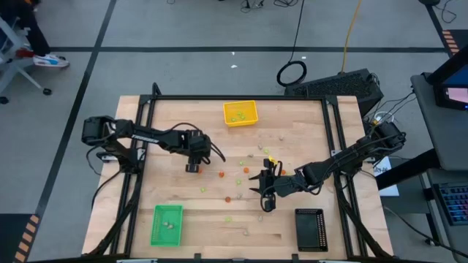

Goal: Sort Halloween decoration
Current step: Put the white skull toy into the green bin

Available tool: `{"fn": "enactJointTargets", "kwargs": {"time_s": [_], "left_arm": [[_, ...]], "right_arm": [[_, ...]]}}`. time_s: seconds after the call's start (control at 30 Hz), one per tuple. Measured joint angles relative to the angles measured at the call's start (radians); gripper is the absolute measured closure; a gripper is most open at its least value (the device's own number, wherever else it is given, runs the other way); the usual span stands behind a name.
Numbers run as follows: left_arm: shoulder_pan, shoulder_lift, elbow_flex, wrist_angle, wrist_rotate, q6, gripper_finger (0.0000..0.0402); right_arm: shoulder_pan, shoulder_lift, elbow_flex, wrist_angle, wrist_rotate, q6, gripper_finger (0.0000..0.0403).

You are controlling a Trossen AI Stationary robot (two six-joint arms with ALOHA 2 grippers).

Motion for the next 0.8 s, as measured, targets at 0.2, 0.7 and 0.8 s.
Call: {"fn": "enactJointTargets", "kwargs": {"time_s": [0.2,0.7,0.8], "left_arm": [[0.008,0.002,0.001,0.001,0.002,-0.001,0.0210],[0.019,0.003,0.001,-0.010,0.045,-0.022,0.0275],[0.031,0.003,0.001,-0.013,0.068,-0.030,0.0288]], "right_arm": [[0.000,0.000,0.000,0.001,0.000,-0.006,0.0257],[0.000,0.000,0.000,0.001,0.000,-0.007,0.0257],[0.000,0.000,0.000,0.004,0.000,-0.007,0.0257]]}}
